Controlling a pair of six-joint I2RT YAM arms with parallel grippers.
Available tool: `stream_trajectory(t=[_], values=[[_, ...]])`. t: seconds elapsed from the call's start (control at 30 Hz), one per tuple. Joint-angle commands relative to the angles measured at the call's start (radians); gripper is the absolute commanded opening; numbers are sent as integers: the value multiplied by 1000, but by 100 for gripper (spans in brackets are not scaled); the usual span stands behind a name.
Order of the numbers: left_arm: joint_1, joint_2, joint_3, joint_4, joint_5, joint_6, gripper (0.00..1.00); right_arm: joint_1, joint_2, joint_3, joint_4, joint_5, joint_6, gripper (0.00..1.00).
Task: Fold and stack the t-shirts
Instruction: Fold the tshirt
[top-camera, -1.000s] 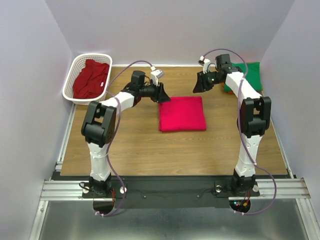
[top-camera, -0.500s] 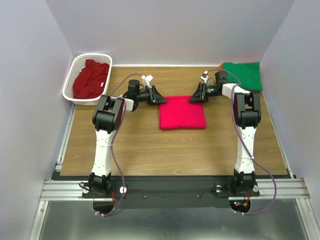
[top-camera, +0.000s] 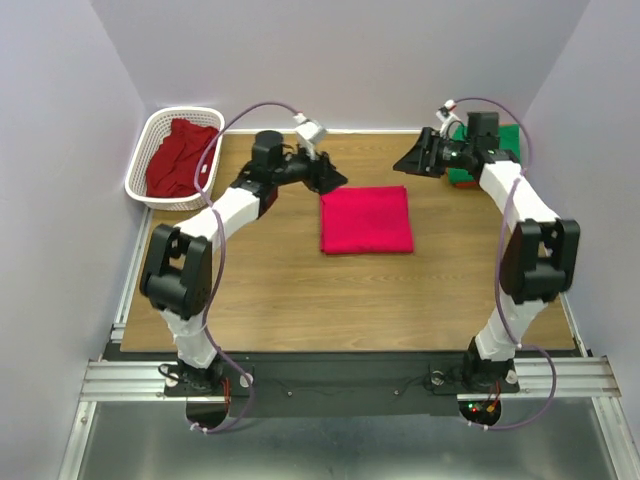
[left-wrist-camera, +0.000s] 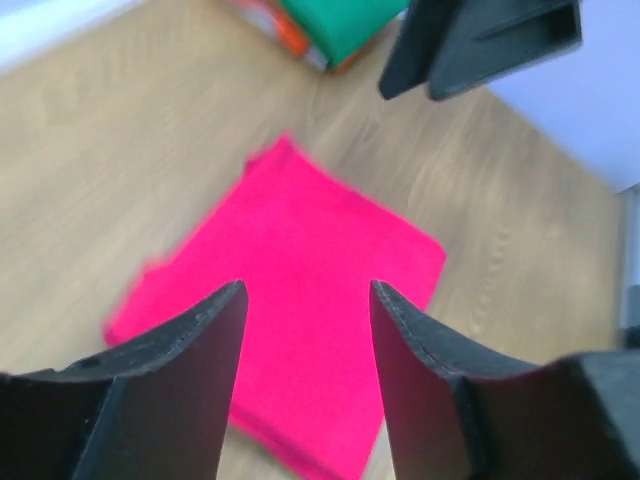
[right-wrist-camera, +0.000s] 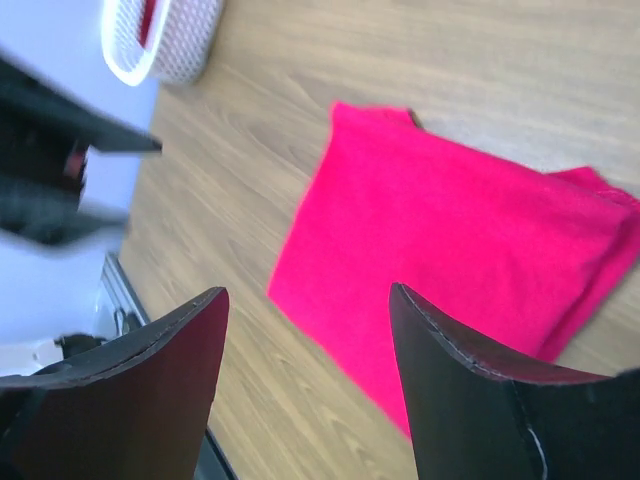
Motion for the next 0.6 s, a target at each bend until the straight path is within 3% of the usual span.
stream_trajectory(t=[0.0,0.1,0.3,0.57], values=[[-203,-98,7,-263,-252,506,68,-77,-109,-159,36,131,70,73],[-311,-68,41,-337,-353,611,68,-120,-146,-258,40,171,100,73],[-530,21,64,-331,-620,815,69,-176,-257,-488,72,262,183,85],[-639,189,107,-248,-789,993,69,-177,-335,-668,186,292,274,92]])
